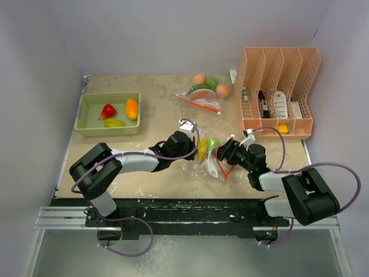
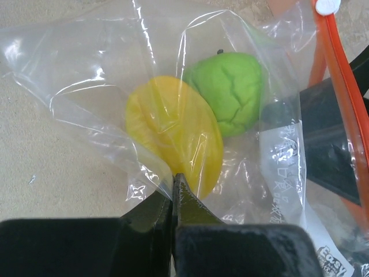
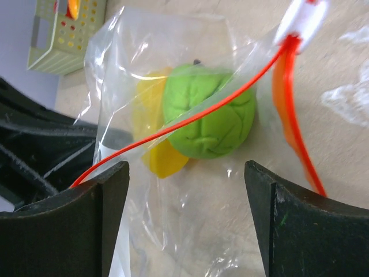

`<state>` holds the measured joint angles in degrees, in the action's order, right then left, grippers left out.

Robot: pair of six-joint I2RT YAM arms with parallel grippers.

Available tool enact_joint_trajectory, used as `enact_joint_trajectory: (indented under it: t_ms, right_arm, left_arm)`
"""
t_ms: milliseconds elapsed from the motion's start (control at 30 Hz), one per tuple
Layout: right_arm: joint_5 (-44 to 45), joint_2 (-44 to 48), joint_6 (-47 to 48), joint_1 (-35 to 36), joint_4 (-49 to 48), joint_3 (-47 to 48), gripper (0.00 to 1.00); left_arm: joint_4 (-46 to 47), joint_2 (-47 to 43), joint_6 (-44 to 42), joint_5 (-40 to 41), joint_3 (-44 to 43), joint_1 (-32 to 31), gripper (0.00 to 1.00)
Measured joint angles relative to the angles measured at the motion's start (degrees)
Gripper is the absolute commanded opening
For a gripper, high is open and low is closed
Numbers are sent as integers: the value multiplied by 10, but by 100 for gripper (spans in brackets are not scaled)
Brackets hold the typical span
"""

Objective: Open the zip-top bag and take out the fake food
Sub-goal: Pick up the fake fruit from the zipper food storage bag.

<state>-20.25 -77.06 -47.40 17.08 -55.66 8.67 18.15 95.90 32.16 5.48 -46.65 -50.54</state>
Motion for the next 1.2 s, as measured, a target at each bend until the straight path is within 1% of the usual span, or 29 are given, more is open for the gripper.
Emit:
enact_joint_trajectory:
  t_ms: [133, 267, 400, 533, 767, 900, 967, 1000, 1100, 1200]
  right_arm:
    - [35, 22, 31, 0, 55, 27, 81]
    - [57, -3, 59, 0, 86, 65, 79]
    - [61, -56, 77, 0, 92, 94, 79]
    - [61, -89, 87, 4, 93, 112, 79]
    - [61, -111, 111, 30, 91, 149, 86]
    - [61, -142, 127, 43, 91, 181, 86]
    - [63, -163, 133, 49, 91, 199, 83]
    - [65, -174, 136, 51, 92, 209, 80]
    - [76, -201, 139, 54, 95, 237, 66]
    - [83, -212, 142, 55, 97, 250, 55]
  left_arm:
    - [0, 1, 0, 1, -2, 0, 0]
    - [0, 10, 1, 0, -8, 0, 0]
    - [1, 13, 2, -2, -9, 0, 0]
    - [-3, 17, 2, -3, -14, 0, 0]
    - [-2, 32, -3, -17, -23, 0, 0]
    - [-3, 42, -4, -29, -30, 0, 0]
    - [-3, 44, -6, -34, -32, 0, 0]
    - [-3, 45, -7, -36, -33, 0, 0]
    - [-3, 45, -14, -39, -35, 0, 0]
    - [-5, 45, -14, -40, -35, 0, 0]
